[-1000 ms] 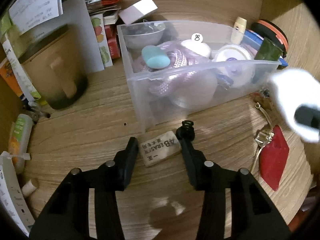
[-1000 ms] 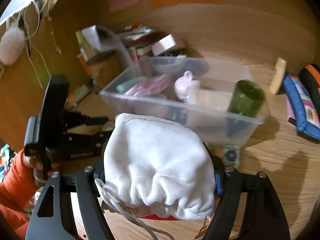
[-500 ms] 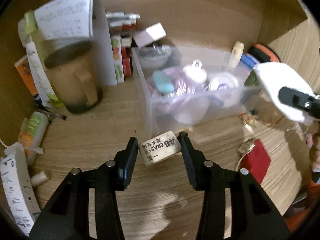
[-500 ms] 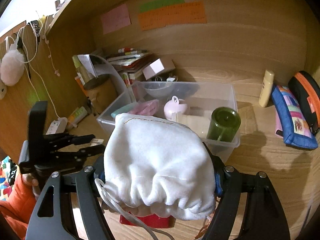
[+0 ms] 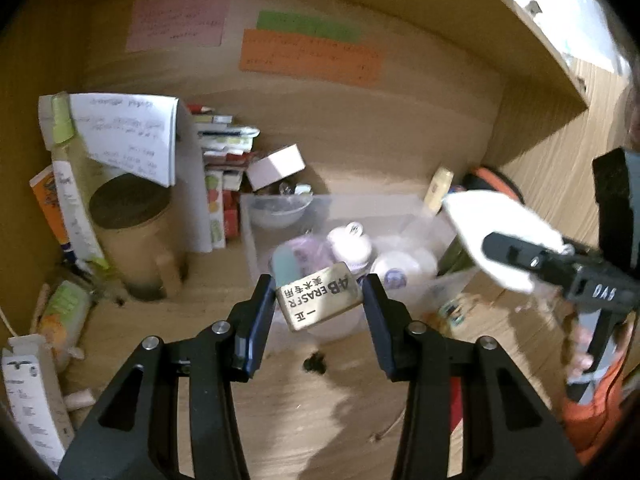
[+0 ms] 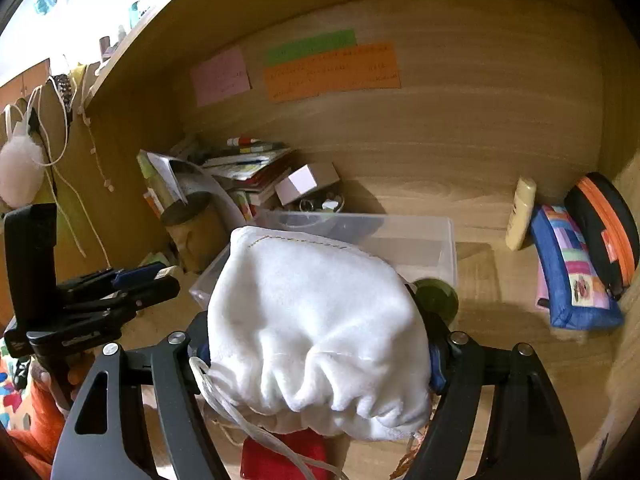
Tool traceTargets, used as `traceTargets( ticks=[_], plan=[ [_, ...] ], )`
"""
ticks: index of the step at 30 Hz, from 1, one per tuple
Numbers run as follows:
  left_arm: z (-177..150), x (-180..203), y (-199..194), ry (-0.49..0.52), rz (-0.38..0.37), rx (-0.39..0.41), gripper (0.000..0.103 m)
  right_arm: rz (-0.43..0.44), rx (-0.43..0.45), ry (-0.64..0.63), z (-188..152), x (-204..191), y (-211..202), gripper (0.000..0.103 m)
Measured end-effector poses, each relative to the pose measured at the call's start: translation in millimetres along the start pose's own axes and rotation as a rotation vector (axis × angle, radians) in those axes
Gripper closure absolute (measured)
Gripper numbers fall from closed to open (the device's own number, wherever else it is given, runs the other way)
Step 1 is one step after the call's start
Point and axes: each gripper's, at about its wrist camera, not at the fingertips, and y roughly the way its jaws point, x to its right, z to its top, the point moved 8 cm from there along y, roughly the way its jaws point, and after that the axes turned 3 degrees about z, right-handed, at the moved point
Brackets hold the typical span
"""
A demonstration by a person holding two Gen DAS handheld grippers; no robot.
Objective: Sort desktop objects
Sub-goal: 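Carry the white bag and beige eraser into the clear box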
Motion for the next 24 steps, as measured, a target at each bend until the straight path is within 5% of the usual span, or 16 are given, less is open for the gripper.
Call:
traceTargets(
  ticks=[24],
  plan=[
    [18,-6,75,0.0,-0.004,-0.095,0.059,-0.064,-0.15,-0.141,12,-3,84,0.03]
  ],
)
